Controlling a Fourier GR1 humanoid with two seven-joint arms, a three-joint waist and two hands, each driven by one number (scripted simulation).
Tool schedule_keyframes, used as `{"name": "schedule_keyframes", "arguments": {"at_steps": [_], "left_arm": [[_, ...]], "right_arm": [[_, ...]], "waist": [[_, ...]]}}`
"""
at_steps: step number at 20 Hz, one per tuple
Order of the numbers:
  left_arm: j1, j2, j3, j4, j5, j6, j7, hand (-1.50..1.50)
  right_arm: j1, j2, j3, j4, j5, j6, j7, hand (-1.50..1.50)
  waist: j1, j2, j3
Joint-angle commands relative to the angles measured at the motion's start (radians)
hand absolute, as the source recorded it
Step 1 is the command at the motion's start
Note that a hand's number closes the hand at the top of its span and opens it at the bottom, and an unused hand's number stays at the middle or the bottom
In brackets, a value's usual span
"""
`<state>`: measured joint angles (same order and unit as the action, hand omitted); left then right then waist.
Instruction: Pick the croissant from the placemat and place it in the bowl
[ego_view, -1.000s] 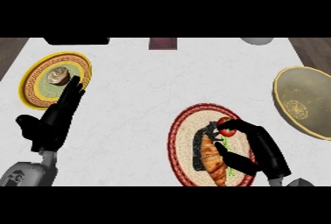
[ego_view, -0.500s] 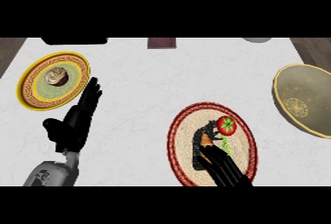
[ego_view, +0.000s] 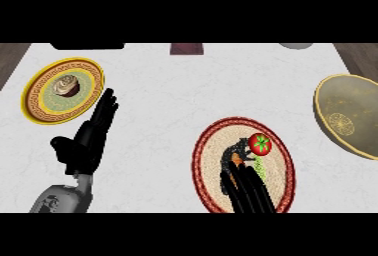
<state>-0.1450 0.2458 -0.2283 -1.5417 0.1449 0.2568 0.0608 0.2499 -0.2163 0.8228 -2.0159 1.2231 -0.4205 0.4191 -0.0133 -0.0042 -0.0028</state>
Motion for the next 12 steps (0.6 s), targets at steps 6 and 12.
{"name": "schedule_keyframes", "arguments": {"at_steps": [6,12], "left_arm": [[-0.047,-0.038,-0.015,0.004,-0.035,0.006,0.033,0.0],[0.031,-0.021,0.028,0.012,-0.023,-0.049,-0.038,0.0]], "right_arm": [[-0.015,0.151,0.028,-0.074,0.123,0.42,0.332,-1.5],[-0.117,0.196,-0.089,-0.01,0.037,0.56,0.392,-1.5]], "waist": [[0.006,0.004,0.002],[0.016,0.005,0.002]]}}
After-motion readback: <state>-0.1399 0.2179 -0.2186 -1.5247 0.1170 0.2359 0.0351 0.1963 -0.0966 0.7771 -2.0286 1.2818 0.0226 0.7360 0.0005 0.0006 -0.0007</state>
